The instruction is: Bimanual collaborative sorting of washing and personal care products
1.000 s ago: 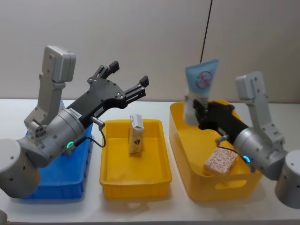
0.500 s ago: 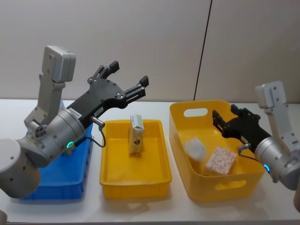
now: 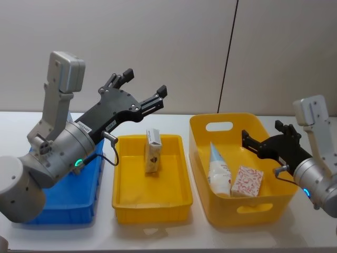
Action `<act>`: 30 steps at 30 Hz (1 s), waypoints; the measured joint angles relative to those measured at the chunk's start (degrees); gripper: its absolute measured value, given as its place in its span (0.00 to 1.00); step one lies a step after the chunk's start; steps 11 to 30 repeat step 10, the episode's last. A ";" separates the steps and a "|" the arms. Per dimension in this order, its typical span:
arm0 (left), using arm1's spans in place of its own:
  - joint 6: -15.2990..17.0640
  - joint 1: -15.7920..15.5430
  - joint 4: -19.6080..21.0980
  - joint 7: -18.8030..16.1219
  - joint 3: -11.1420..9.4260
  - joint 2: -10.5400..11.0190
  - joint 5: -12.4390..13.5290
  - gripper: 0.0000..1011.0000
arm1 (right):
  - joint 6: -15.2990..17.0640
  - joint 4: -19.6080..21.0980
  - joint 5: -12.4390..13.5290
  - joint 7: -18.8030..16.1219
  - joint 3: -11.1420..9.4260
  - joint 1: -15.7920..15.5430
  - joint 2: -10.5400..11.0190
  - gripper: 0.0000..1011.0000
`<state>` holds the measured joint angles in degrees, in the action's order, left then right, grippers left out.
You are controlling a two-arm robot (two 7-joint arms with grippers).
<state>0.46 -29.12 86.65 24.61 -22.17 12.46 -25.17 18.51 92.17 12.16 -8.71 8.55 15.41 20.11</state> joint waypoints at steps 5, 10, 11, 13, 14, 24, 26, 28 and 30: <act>0.00 0.00 0.00 0.00 0.00 0.00 0.00 0.99 | 0.12 0.12 -0.13 0.21 -0.19 -0.21 0.12 0.99; 0.00 0.00 0.00 0.00 0.00 0.00 0.00 0.99 | 0.23 0.20 -0.18 0.35 -0.28 -0.33 0.17 0.99; 0.00 0.00 0.00 0.00 0.00 0.00 0.00 0.99 | 0.23 0.20 -0.18 0.35 -0.28 -0.33 0.17 0.99; 0.00 0.00 0.00 0.00 0.00 0.00 0.00 0.99 | 0.23 0.20 -0.18 0.35 -0.28 -0.33 0.17 0.99; 0.00 0.00 0.00 0.00 0.00 0.00 0.00 0.99 | 0.23 0.20 -0.18 0.35 -0.28 -0.33 0.17 0.99; 0.00 0.00 0.00 0.00 0.00 0.00 0.00 0.99 | 0.23 0.20 -0.18 0.35 -0.28 -0.33 0.17 0.99; 0.00 0.00 0.00 0.00 0.00 0.00 0.00 0.99 | 0.23 0.20 -0.18 0.35 -0.28 -0.33 0.17 0.99; 0.00 0.00 0.00 0.00 0.00 0.00 0.00 0.99 | 0.23 0.20 -0.18 0.35 -0.28 -0.33 0.17 0.99; 0.00 0.00 0.00 0.00 0.00 0.00 0.00 0.99 | 0.23 0.20 -0.18 0.35 -0.28 -0.33 0.17 0.99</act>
